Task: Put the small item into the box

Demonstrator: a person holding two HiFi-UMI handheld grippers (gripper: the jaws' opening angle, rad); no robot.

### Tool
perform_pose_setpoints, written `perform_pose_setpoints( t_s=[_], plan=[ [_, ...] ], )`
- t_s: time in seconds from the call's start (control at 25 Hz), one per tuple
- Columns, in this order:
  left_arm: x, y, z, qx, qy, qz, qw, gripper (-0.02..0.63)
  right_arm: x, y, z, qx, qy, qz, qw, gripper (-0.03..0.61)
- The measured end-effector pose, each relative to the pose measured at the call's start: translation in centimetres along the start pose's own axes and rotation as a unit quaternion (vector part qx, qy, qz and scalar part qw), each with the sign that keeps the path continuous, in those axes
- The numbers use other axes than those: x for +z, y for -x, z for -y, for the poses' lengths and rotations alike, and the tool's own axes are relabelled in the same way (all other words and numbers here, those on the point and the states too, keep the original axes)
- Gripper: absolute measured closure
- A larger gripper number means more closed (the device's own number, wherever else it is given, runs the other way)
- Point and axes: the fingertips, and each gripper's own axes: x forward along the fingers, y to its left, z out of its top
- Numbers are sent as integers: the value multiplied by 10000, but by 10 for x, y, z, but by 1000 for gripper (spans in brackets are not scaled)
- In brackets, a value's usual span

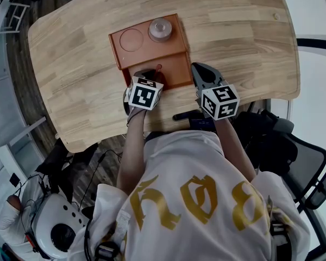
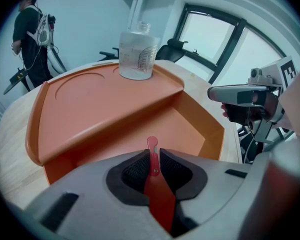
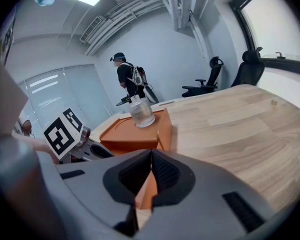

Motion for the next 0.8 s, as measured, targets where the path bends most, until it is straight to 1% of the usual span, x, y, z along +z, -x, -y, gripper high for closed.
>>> perform_pose_setpoints(
  t_s=[0.4,0.52,0.64,0.8],
  plan=[
    [2,2,0,-28,42,69,10000,554,-1,3,6,-58,-75,24,10000,566],
    [9,8,-7,-59,83,193,9998,554,5,1,5,-109,-70,34,9999,566],
    [16,18,-21,9,158,362,9992,555,13,-3,1,-150,-70,55,9998,566],
    [21,20,-9,120,205,599,9979,568,10,10,7,-153,-57,128,9998,566]
  ],
)
